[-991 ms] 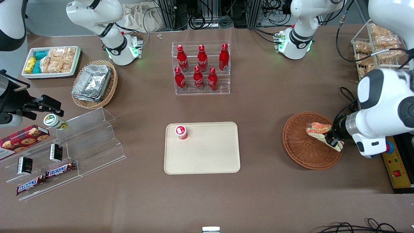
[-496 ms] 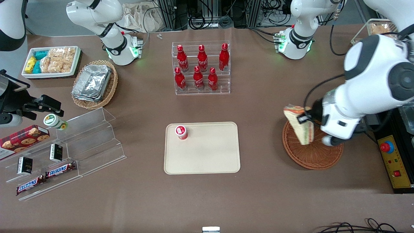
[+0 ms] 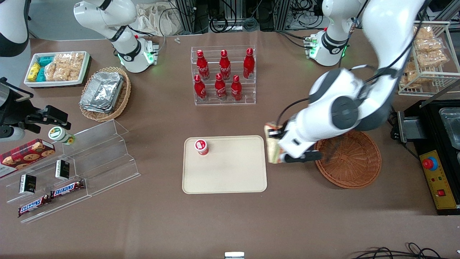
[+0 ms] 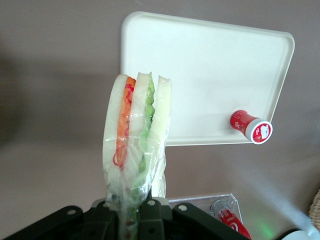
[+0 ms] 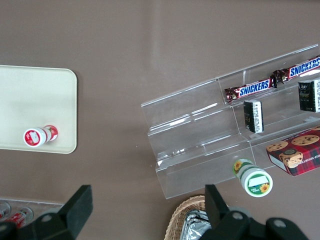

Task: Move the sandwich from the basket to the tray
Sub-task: 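Carry the sandwich with the left gripper over the cream tray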

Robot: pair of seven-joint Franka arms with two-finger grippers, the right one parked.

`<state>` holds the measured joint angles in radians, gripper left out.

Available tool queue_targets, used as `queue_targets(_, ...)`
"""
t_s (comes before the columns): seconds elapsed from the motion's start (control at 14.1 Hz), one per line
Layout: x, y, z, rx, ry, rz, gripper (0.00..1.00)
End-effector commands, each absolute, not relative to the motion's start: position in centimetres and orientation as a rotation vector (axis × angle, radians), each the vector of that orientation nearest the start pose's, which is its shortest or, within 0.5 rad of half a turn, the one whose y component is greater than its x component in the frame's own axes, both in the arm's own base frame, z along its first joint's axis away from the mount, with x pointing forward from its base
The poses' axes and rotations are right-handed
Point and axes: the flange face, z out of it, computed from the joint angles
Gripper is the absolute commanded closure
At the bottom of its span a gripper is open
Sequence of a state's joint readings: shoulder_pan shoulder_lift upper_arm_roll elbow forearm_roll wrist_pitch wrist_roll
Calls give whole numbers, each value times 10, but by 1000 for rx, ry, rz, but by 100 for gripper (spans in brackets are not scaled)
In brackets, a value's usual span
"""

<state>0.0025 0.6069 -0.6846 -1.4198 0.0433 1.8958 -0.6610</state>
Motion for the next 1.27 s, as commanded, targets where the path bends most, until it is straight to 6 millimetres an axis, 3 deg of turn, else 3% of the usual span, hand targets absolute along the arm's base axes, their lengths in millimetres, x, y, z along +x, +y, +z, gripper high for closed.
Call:
queue_targets(0.0,595,-395,359,-3382,-46,328,100)
queue_targets(0.07,590,-403,344,-3359,-20,328,100)
queue_targets(0.5,585,-405,265,-3264,52,344,100)
queue_targets(0.85,582,-401,243,-3234,53,330,100)
queue_targets(0.99,577,-407,234,-3216,52,328,74)
queue_targets(1.13,574,-413,224,-3201,26,290,61)
queue_targets(1.2,574,-414,222,-3195,16,279,40)
